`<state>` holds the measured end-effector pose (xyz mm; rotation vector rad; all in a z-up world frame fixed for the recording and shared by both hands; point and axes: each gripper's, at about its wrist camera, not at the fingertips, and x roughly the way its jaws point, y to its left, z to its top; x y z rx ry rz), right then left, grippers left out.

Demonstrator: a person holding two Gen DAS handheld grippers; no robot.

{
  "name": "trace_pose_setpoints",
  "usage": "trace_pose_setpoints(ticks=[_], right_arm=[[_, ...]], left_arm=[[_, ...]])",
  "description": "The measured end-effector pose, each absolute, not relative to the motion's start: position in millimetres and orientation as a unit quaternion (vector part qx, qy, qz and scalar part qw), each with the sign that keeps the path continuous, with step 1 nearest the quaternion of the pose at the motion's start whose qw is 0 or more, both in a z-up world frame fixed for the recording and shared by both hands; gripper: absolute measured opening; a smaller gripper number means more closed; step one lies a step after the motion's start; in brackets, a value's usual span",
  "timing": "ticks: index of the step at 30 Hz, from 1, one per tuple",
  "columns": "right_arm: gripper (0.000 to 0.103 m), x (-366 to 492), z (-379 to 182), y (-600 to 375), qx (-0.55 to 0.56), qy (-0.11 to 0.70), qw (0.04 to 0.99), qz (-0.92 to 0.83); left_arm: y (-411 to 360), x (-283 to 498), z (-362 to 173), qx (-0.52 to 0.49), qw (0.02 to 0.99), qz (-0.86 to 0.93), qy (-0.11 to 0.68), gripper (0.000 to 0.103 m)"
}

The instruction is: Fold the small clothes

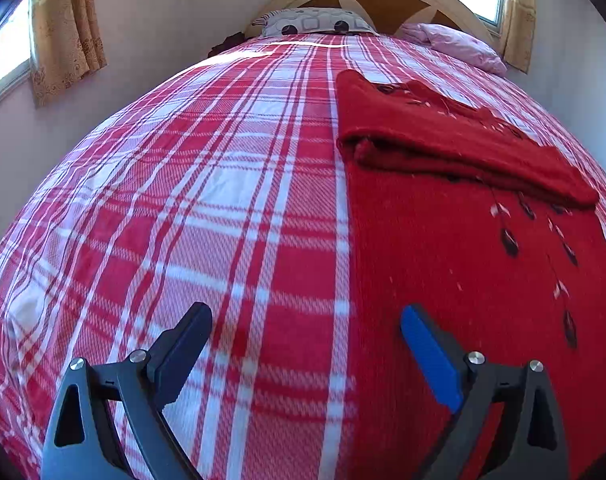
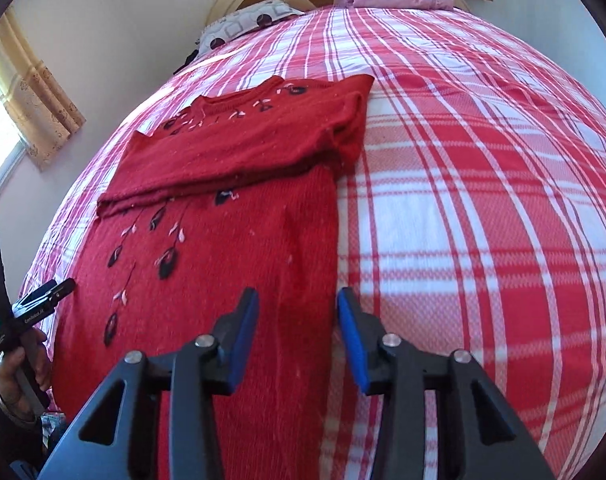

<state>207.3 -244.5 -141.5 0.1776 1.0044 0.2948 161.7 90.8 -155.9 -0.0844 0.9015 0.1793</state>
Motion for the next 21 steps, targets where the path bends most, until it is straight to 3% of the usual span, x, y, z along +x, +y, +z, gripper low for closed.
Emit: trace_pose_setpoints(ticks=[21], right_arm=[[0.042,120,-148,-253,0.101,0.475,0.864,0.130]], left_arm=[[71,75,-160,-0.057,0.886,0.047,0.458,0.096]])
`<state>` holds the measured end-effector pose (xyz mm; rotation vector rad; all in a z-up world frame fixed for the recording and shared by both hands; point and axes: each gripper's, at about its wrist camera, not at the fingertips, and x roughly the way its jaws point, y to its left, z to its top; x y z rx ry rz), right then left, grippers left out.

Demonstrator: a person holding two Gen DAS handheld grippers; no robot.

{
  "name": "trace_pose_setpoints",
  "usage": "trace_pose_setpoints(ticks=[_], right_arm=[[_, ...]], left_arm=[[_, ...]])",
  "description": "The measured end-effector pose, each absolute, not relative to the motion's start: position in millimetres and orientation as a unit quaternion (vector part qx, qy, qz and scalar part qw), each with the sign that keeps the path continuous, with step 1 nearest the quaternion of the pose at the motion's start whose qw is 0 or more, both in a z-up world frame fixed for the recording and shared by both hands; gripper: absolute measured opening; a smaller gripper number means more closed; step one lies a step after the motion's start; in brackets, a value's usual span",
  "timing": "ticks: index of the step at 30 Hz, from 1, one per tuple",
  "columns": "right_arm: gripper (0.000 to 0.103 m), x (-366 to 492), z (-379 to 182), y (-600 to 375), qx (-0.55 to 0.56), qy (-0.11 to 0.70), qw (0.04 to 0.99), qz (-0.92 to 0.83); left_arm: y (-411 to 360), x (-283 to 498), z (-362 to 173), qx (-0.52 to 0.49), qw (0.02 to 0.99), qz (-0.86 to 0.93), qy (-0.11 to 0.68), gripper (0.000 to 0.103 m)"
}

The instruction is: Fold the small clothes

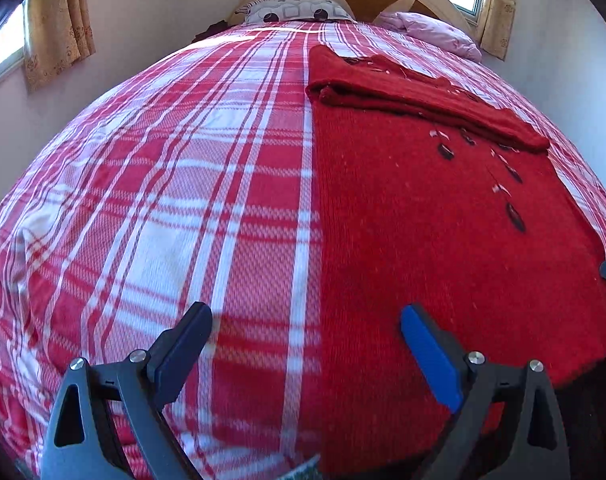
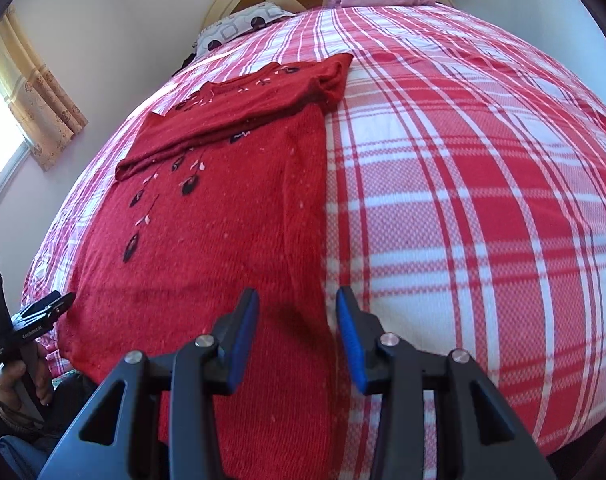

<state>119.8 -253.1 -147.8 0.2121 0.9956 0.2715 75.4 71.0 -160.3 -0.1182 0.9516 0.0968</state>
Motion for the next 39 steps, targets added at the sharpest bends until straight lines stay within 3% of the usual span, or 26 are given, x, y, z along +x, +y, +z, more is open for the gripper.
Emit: trace_pose_setpoints(ticks=[16,30,39], right_arm=[[0.040,68,-152,-262,0.103,0.485,0.859,0.131],[0.038,45,-155,-267,0.111,0.487,0.856,0.133],[0.034,44,-155,-266,0.123,0.480,0.858,0.135]], left_arm=[[68,40,-166,-0.075,0.869,0.022,0.489,0.096],[61,34,-160,-0.075,0.870,0.006,0.488,0.070],[61,34,-161,-0.081,0.866,0.005,0.493,0.068]])
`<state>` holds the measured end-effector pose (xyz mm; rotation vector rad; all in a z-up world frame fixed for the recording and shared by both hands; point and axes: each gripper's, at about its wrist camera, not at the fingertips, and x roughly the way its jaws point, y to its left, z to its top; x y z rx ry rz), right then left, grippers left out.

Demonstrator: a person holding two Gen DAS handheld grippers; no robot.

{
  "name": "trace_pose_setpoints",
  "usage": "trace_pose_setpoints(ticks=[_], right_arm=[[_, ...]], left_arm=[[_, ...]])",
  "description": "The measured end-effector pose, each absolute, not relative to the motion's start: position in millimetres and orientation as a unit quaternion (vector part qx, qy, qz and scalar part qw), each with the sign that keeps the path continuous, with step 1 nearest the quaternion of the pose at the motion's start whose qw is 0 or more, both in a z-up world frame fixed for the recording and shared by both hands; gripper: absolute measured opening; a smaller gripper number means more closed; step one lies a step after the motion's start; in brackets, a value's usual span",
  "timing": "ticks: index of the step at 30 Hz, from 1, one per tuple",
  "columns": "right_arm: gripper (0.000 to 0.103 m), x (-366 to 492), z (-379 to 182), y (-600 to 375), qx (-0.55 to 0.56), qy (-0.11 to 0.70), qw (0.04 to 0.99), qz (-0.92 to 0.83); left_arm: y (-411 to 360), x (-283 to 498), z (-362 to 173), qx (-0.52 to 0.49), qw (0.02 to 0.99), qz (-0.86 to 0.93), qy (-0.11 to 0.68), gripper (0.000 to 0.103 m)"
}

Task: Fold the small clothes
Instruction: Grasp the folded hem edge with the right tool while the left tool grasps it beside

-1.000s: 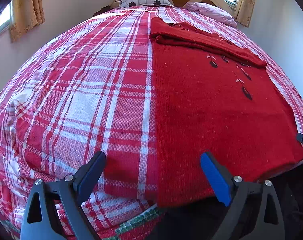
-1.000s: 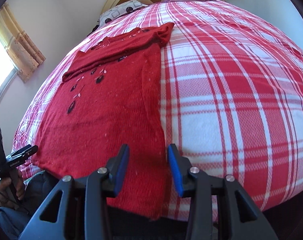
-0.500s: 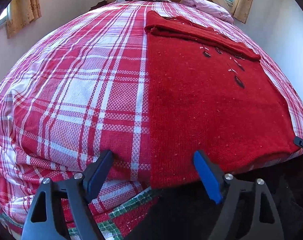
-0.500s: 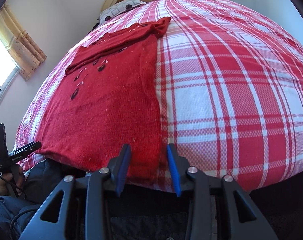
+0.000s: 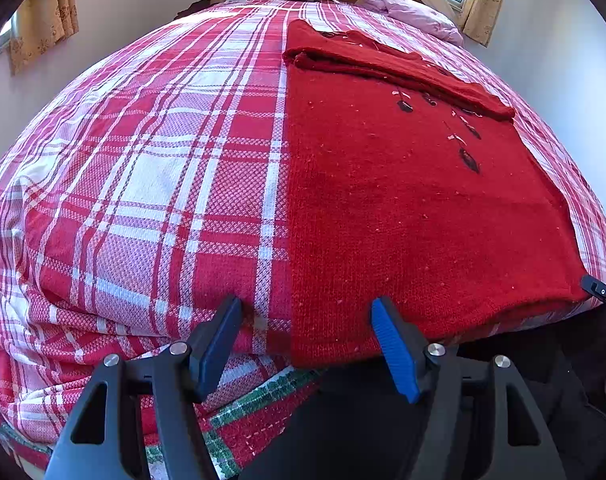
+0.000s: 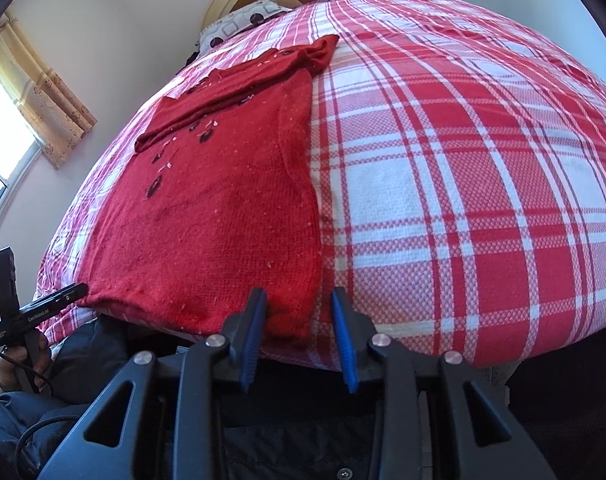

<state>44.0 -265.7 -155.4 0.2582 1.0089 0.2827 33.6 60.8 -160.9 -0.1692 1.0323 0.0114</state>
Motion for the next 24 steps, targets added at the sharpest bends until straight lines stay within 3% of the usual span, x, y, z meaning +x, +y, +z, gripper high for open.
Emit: trace_pose_setpoints(ticks=[3,8,10,12,15,24], right_arm=[[0.027,43.7,-155.1,-264.5,0.123,0.482,0.857,0.139],[0.025,43.6,-157.0,-265.0,0.125,0.482,0.855,0.142],[0.025,43.4,-157.2,-265.4,0.126,0.482,0.855,0.143],[0.025,43.4,-157.3,-265.6,0.127,0.481,0.855,0.143],[0.019,42.8,-157.3,-264.6,0.127,0.481,0.855,0.147],[0.019,43.3,-161.8,-269.6,0.159,0.482,0.847,0.160]], left_arm=[[62.4,32.8,-162.1,-0.088,0.864,0.002,0.497,0.068],[62.5,31.0,-163.5,-0.096,0.861,-0.008,0.500,0.065],[62.0,30.8,-163.6,-0.101,0.860,-0.014,0.501,0.057],[59.5,29.7,-162.0,-0.099,0.860,-0.023,0.500,0.040],[55.4,28.5,-158.4,-0.093,0.863,-0.034,0.496,0.022],[57.1,32.2,-160.8,-0.102,0.860,-0.035,0.498,0.021]])
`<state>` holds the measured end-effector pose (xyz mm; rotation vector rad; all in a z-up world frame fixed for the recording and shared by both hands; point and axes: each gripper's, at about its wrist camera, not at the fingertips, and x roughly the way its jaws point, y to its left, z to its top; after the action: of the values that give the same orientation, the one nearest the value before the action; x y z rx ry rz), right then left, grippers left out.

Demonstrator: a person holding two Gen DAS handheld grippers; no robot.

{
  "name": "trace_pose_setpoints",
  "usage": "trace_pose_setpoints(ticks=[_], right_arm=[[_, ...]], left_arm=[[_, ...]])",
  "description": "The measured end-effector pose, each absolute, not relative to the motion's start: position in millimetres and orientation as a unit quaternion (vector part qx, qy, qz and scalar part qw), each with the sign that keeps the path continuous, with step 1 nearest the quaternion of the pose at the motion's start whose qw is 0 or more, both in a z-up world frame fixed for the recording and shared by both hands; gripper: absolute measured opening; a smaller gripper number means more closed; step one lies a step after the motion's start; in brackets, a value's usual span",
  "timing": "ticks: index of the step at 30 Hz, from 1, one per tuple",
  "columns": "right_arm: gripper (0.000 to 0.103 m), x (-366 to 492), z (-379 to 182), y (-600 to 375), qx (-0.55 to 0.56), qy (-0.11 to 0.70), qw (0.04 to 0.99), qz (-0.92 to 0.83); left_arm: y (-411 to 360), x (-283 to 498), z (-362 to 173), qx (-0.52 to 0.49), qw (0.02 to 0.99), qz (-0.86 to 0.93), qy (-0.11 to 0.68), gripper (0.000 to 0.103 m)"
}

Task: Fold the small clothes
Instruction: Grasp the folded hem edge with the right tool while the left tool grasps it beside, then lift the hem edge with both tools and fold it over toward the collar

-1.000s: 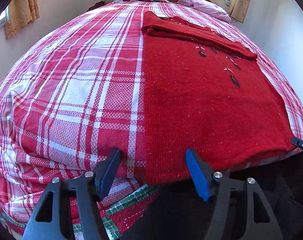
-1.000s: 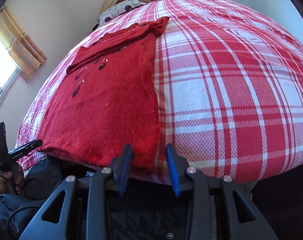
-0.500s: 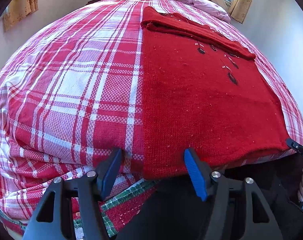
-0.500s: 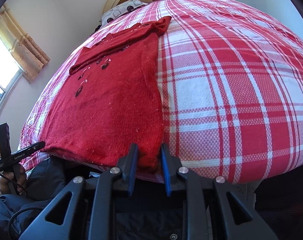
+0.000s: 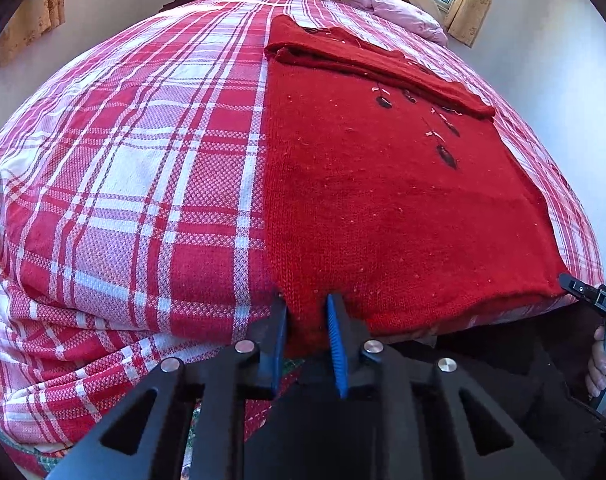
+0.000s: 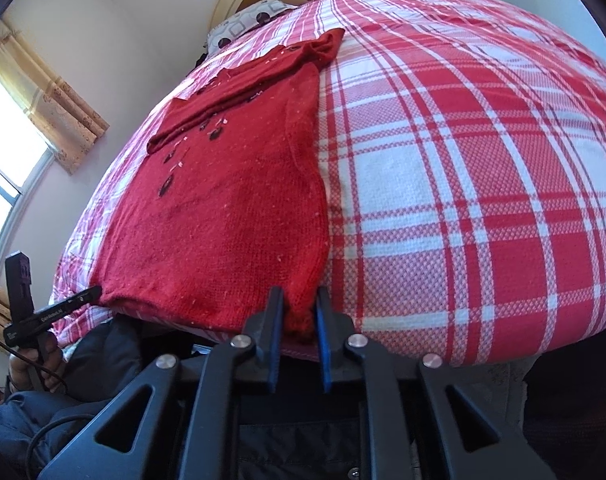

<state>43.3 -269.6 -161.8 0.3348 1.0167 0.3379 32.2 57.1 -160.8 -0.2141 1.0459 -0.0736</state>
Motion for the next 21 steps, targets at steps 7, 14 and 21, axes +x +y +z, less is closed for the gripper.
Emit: trace_pose_setpoints(ticks=[7,14,21], right_arm=[[0.016,42,-162,-269,0.156,0.479,0.848,0.165],[0.013,39,-155,-275,0.180,0.462,0.848,0.186],[0.012,34,-136,-285,0.212,0.425,0.857,0.199]], left_arm=[[57,31,-159,-0.100,0.863,-0.045,0.494,0.011],[66,28,-139,-0.109,0.881,-0.054,0.458,0.008],[69,27,-112,-0.104,0.901,-0.064,0.417,0.008]])
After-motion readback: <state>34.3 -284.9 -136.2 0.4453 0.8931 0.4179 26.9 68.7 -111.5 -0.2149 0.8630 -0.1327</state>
